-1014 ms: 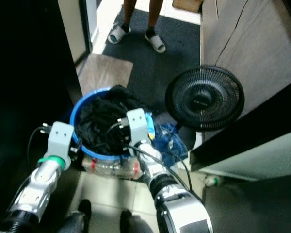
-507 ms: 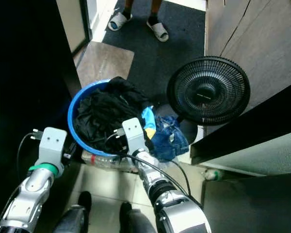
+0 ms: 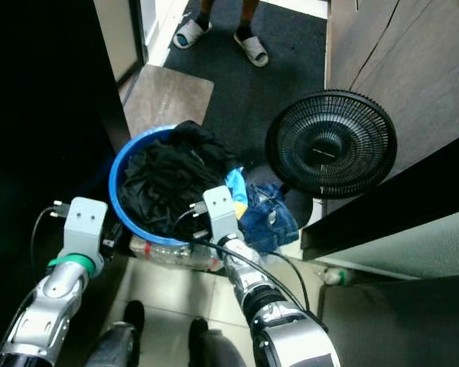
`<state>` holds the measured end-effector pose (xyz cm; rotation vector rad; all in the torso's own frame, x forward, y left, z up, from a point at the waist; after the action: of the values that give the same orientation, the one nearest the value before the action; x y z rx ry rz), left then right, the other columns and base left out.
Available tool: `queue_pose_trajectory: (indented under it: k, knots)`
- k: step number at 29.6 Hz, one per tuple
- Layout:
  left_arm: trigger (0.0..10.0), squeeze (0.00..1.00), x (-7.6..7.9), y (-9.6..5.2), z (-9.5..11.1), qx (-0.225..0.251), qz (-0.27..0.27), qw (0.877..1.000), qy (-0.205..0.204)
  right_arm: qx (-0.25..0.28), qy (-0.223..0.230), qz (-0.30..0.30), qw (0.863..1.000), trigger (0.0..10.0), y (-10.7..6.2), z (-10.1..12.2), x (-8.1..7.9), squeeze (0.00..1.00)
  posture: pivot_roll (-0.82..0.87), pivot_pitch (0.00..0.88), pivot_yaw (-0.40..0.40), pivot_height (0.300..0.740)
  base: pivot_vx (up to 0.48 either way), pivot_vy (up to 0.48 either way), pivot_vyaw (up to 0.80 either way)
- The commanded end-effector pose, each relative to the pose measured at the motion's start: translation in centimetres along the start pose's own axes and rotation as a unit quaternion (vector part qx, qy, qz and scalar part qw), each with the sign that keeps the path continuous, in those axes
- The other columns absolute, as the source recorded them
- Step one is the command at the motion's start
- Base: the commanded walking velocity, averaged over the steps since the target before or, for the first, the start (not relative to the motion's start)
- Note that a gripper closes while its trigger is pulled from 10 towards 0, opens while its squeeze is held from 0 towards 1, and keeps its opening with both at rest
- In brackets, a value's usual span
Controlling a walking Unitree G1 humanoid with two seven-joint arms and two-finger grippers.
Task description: Clothes washing
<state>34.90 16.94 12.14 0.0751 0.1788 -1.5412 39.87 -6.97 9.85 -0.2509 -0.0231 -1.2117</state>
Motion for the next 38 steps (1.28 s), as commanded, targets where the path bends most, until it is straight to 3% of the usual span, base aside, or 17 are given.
queue_pose_trajectory:
  k: [1,7,11,14,16,18,20,21,24,25,29,30,33,34,37,38]
  knots:
    - [10.0,0.0,-0.5,-0.3,-1.5,-0.029,0.01,0.999,-0.011,-0.033,0.008,-0.006,0.999,0.0,-0.8,-2.4,0.1,0.0,0.21,0.479,-0.067,0.74,0.0,0.0,0.0]
    - [10.0,0.0,0.3,0.0,-0.9,-0.021,-0.002,1.0,-0.019,-0.009,0.006,-0.027,1.0,0.0,-0.9,-1.9,1.0,0.0,0.19,0.434,-0.062,0.74,0.0,0.0,0.0]
    - [10.0,0.0,1.2,0.3,0.1,-0.006,-0.011,0.999,-0.038,0.053,0.012,-0.055,0.997,0.0,-1.1,0.1,2.9,0.0,0.17,0.383,-0.063,0.74,0.0,0.0,0.0]
    - [10.0,0.0,1.3,0.3,0.4,-0.001,-0.012,0.999,-0.045,0.071,0.011,-0.06,0.996,0.0,-1.2,0.8,3.4,0.0,0.17,0.383,-0.063,0.74,0.0,0.0,0.0]
    - [10.0,0.0,1.7,0.4,1.6,0.016,-0.022,0.998,-0.065,0.111,0.019,-0.072,0.991,0.0,-1.6,2.0,4.5,0.0,0.13,0.303,-0.053,0.74,0.0,0.0,0.0]
    - [10.0,0.0,2.1,0.5,3.1,0.034,-0.036,0.994,-0.093,0.148,0.024,-0.085,0.985,0.0,-2.3,3.1,5.8,0.0,0.13,0.296,-0.051,0.74,0.0,0.0,0.0]
    - [10.0,0.0,2.2,0.5,3.3,0.037,-0.039,0.994,-0.099,0.153,0.024,-0.088,0.984,0.0,-2.5,3.3,6.0,0.0,0.13,0.296,-0.051,0.74,0.0,0.0,0.0]
    - [10.0,0.0,2.6,0.6,4.5,0.054,-0.053,0.991,-0.113,0.172,0.02,-0.101,0.98,0.0,-3.0,3.7,6.7,0.0,0.1,0.236,-0.034,0.74,0.0,0.0,0.0]
    - [10.0,0.0,2.9,0.8,5.6,0.069,-0.061,0.988,-0.126,0.188,0.016,-0.112,0.976,0.0,-3.6,4.1,7.3,0.0,0.08,0.205,-0.024,0.74,0.0,0.0,0.0]
    - [10.0,0.0,3.5,1.1,7.6,0.093,-0.073,0.982,-0.148,0.219,0.017,-0.129,0.967,0.0,-4.9,5.0,8.2,0.0,0.07,0.179,-0.013,0.74,0.0,0.0,0.0]
    - [10.0,0.0,4.1,1.2,9.9,0.12,-0.087,0.974,-0.17,0.259,0.018,-0.152,0.954,0.0,-6.6,6.8,9.1,0.0,0.03,0.132,0.012,0.74,0.0,0.0,0.0]
    - [10.0,0.0,4.3,1.1,10.6,0.127,-0.096,0.972,-0.174,0.278,0.015,-0.163,0.946,2.5,-7.5,7.8,9.6,0.0,0.02,0.12,0.019,0.74,0.0,0.0,0.0]
    - [10.0,0.0,4.5,1.0,10.9,0.132,-0.101,0.97,-0.176,0.291,0.013,-0.17,0.941,2.5,-8.2,8.5,9.8,0.0,0.02,0.112,0.024,0.74,0.0,0.0,0.0]
    - [10.0,0.0,4.7,0.8,11.4,0.137,-0.109,0.969,-0.175,0.309,0.007,-0.185,0.933,10.0,-9.4,9.5,10.4,0.0,0.0,0.098,0.04,0.74,0.0,0.0,0.0]
    - [10.0,0.0,4.9,0.4,11.9,0.143,-0.123,0.968,-0.167,0.336,-0.015,-0.215,0.917,10.0,-11.6,11.1,11.3,0.0,-0.01,0.086,0.053,0.74,0.0,0.0,0.0]
    - [10.0,0.0,4.9,0.4,11.9,0.143,-0.123,0.968,-0.167,0.336,-0.015,-0.215,0.917,10.0,-11.6,11.1,11.3,0.0,-0.01,0.086,0.053,0.74,0.0,0.0,0.0]
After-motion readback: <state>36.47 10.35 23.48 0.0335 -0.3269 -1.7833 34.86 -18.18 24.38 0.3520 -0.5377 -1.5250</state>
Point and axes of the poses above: a point about 5 cm out from each wrist's last joint towards the gripper, its own y axis pointing out of the wrist towards the gripper, its own z axis along the axis of the wrist's last joint, x = y × z, the point moved 3 cm from there along y, pointing out of the wrist towards the gripper, and after that the axes turned 3 degrees about -y, right-handed, at the moved point
